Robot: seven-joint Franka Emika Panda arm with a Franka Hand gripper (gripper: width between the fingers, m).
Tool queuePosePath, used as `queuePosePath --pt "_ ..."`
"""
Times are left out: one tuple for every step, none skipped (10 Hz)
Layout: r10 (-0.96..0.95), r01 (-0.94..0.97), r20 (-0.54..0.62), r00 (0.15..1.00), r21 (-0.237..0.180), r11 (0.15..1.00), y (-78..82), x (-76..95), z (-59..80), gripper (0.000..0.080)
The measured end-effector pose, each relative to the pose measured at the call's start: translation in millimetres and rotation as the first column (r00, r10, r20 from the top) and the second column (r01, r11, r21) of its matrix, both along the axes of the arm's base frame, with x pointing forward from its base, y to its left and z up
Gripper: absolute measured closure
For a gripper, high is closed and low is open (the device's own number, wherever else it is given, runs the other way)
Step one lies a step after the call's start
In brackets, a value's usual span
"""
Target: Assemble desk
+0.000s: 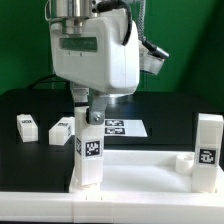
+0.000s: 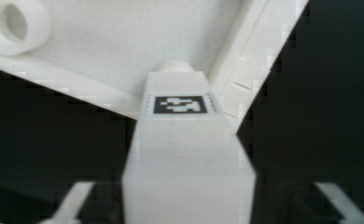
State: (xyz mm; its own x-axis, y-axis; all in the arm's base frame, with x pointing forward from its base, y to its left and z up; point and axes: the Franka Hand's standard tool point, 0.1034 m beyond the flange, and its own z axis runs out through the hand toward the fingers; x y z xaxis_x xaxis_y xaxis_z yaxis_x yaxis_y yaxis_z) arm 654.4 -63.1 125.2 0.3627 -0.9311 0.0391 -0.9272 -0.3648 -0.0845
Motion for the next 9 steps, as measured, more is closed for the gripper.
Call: queuePosePath --pt "0.005 -0.005 0.0 1.0 0.0 1.0 0.1 0.0 0.1 0.0235" --pt "0.051 -0.051 0.001 0.999 -0.004 0.999 0.3 0.2 2.0 0.0235" --pt "0.075 -0.075 0.004 0.997 -0.006 0.997 0.7 0.3 3.6 0.0176" --pt "0.087 -0.087 0.005 0.996 -0.008 0.996 0.7 0.3 4.0 0.0158" --pt "0.101 -0.101 0.005 0.995 -0.009 0.995 0.9 0.3 3.9 0.0158" --pt "0.114 -0.114 0.004 0.993 -0.01 0.993 1.9 0.2 3.7 0.0151" --pt "0.133 -0.133 0.004 0.991 -0.011 0.991 3.3 0.3 3.7 0.0151" --pt "0.18 -0.18 0.003 0.984 -0.016 0.983 4.4 0.4 3.7 0.015" --pt "0.222 -0.222 0.001 0.975 -0.02 0.975 7.8 0.7 3.5 0.015"
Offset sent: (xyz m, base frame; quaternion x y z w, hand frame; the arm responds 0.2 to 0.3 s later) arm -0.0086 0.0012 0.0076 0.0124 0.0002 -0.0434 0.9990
